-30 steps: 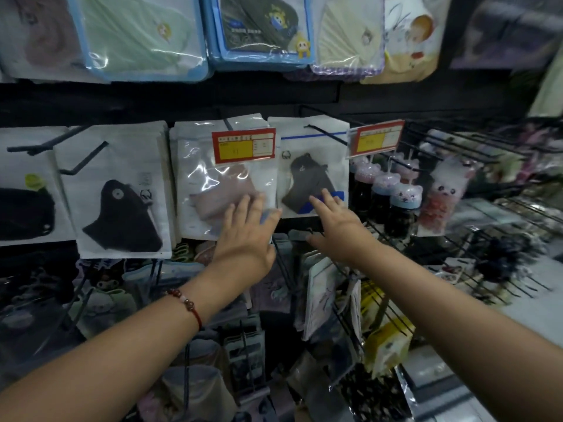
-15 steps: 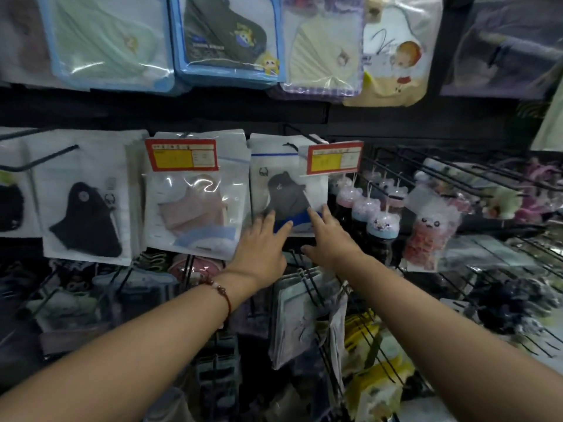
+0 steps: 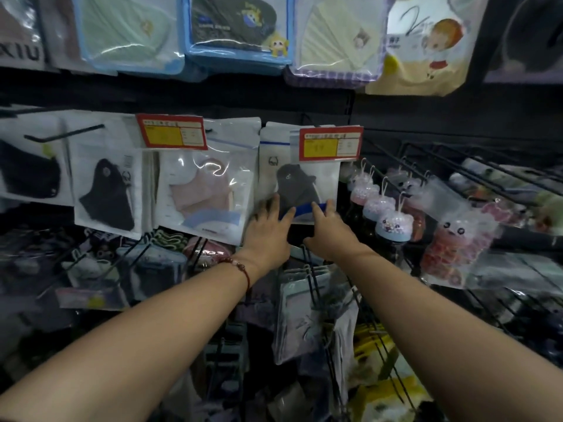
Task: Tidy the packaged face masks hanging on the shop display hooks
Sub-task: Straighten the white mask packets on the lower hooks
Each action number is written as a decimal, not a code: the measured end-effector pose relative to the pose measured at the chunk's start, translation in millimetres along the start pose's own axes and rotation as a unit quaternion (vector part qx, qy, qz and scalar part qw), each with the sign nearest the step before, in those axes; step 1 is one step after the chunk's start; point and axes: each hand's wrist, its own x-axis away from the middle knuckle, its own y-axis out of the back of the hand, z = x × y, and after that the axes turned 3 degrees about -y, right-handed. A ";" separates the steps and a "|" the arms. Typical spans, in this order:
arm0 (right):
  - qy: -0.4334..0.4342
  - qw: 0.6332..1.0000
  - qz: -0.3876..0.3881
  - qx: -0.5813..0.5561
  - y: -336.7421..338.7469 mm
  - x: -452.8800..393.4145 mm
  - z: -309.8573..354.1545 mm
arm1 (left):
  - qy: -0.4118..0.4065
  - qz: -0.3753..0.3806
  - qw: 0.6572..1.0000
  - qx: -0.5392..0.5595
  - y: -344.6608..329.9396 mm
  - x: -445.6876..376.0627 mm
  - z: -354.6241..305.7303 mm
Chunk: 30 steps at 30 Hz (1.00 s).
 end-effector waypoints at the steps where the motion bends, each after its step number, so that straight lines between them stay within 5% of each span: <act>1: -0.001 1.000 0.003 0.006 0.0 0.8 0.4 | -0.004 -0.001 1.000 0.008 1.2 2.6 -1.2; 10: 0.075 0.990 -0.028 0.118 16.3 34.9 3.8 | -0.032 -0.066 0.993 0.091 38.8 66.0 -9.9; 14: 0.069 0.993 0.007 0.093 29.9 56.3 18.6 | 0.025 -0.058 0.995 0.081 58.2 101.4 8.1; 24: 0.226 0.974 -0.007 -0.033 15.1 91.2 153.4 | 0.180 -0.049 0.981 0.049 61.8 158.1 161.9; 30: 0.237 0.970 -0.005 -0.051 -8.6 74.6 244.5 | 0.199 -0.055 0.978 0.038 66.1 179.9 252.6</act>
